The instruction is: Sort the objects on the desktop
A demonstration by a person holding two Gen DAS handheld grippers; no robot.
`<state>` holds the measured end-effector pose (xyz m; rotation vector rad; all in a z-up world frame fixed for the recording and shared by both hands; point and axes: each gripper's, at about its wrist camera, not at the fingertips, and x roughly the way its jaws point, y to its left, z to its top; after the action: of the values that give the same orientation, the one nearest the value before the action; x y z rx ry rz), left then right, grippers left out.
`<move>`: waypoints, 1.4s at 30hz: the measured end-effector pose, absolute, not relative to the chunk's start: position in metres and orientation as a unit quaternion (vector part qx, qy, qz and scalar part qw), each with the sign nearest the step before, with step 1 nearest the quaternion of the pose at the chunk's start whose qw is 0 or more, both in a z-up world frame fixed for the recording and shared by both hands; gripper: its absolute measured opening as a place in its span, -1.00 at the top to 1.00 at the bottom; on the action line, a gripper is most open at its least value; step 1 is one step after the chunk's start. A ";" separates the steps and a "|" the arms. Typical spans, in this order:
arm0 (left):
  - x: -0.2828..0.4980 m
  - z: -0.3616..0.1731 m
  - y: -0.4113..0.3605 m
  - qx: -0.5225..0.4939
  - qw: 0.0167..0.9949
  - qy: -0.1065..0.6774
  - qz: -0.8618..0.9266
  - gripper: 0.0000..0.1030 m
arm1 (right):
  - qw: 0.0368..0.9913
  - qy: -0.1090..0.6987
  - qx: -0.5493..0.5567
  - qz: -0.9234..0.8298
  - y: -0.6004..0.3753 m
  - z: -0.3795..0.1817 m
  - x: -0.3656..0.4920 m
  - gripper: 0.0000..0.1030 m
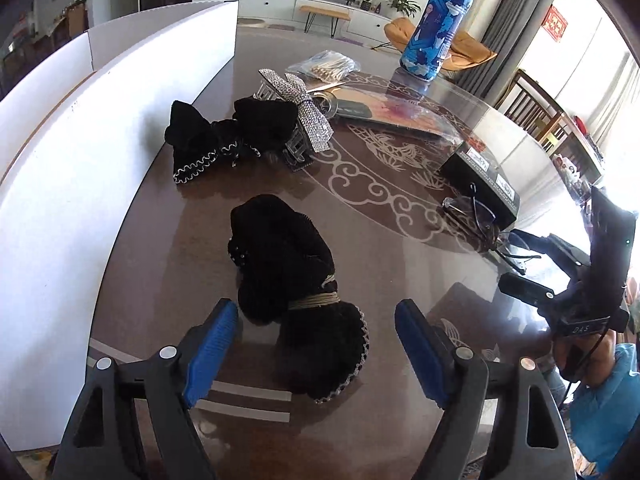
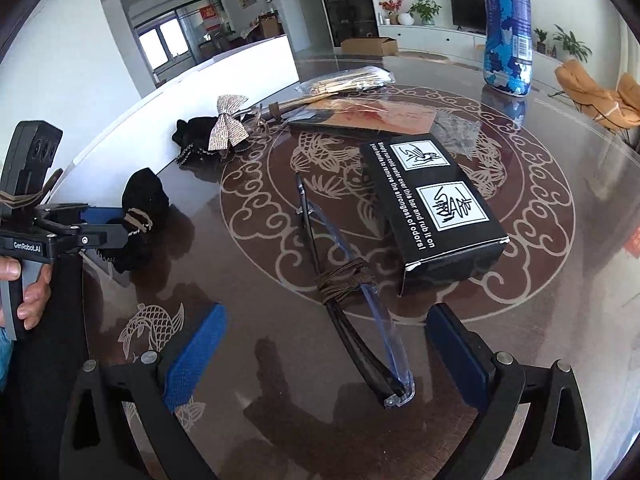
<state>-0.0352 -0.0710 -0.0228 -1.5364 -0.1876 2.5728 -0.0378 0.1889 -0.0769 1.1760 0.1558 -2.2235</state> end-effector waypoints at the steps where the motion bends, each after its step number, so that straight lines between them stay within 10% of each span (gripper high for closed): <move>1: -0.036 -0.024 -0.068 -0.511 0.056 -0.052 0.856 -0.55 | 0.314 0.075 0.447 -0.834 0.184 -0.077 -0.037 -0.96; 11: -0.044 -0.039 -0.074 -0.513 0.010 -0.086 0.854 -0.57 | 0.342 0.184 0.433 -0.813 0.145 -0.087 -0.038 -1.00; 17: -0.047 -0.048 -0.052 -0.519 0.002 -0.031 0.854 -1.00 | 0.343 0.180 0.427 -0.817 0.146 -0.087 -0.041 -1.00; 42: -0.041 -0.050 -0.044 -0.509 -0.014 -0.011 0.860 -1.00 | 0.338 0.175 0.425 -0.821 0.145 -0.087 -0.041 -1.00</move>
<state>-0.0413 -0.0439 -0.0504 -1.6145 -0.0347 2.7284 -0.0407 0.1449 -0.0871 1.1069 0.4567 -2.1401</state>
